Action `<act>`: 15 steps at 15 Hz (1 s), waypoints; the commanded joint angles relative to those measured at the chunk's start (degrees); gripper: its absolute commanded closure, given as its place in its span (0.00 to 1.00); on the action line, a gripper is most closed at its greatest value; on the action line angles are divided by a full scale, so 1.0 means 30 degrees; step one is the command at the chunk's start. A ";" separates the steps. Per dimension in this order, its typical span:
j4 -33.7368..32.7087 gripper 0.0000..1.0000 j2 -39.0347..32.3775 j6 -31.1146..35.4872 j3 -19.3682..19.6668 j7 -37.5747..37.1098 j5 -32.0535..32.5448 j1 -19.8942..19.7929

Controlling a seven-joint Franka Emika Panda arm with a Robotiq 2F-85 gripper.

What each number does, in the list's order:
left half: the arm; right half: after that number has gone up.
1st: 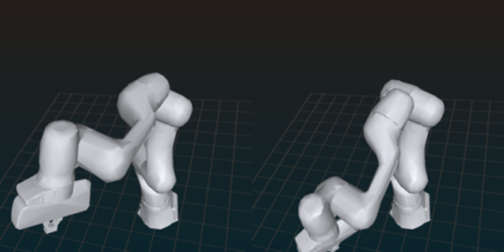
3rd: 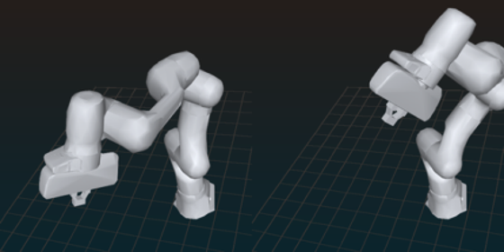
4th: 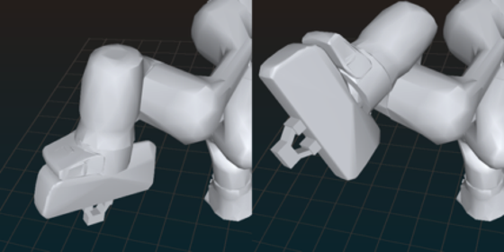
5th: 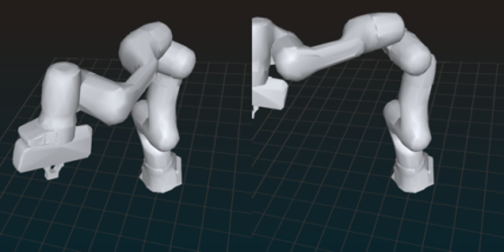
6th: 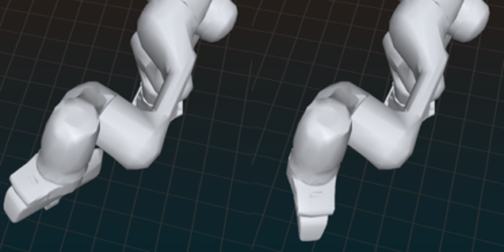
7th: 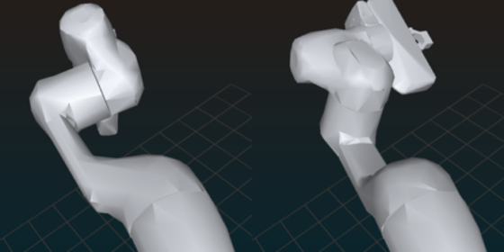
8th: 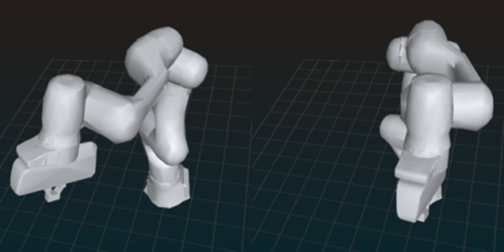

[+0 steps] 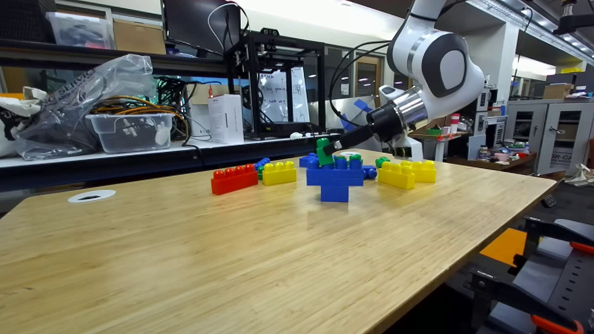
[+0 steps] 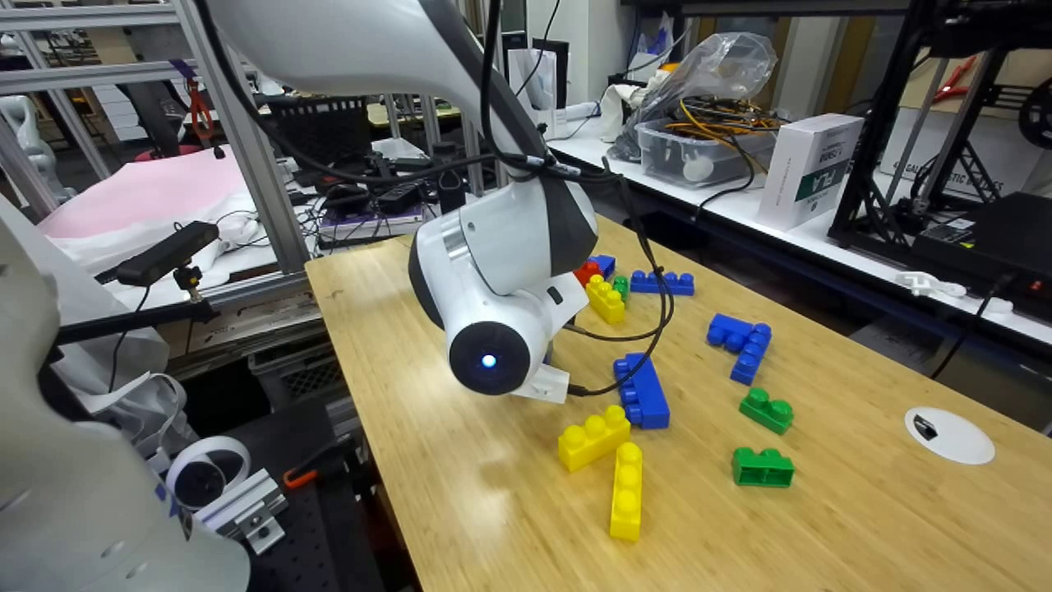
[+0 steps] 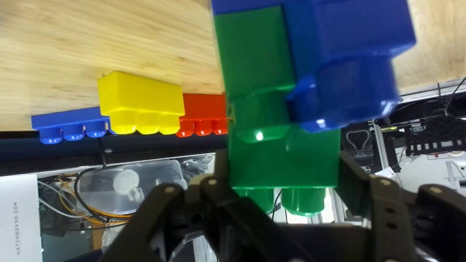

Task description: Take the green legos near the yellow legos and put them on the blue legos next to it

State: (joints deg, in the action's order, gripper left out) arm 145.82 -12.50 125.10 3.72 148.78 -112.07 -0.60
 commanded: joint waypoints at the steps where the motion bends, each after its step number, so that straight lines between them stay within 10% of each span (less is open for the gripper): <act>1: -0.0049 0.55 -0.0213 -0.0548 0.1215 0.0166 -0.0660 0.1157; 15: -0.0989 0.55 -0.2644 -0.4055 0.9006 0.0163 -0.1598 0.7906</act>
State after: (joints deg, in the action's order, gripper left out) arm 144.31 -16.91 116.11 24.66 148.78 -114.51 17.07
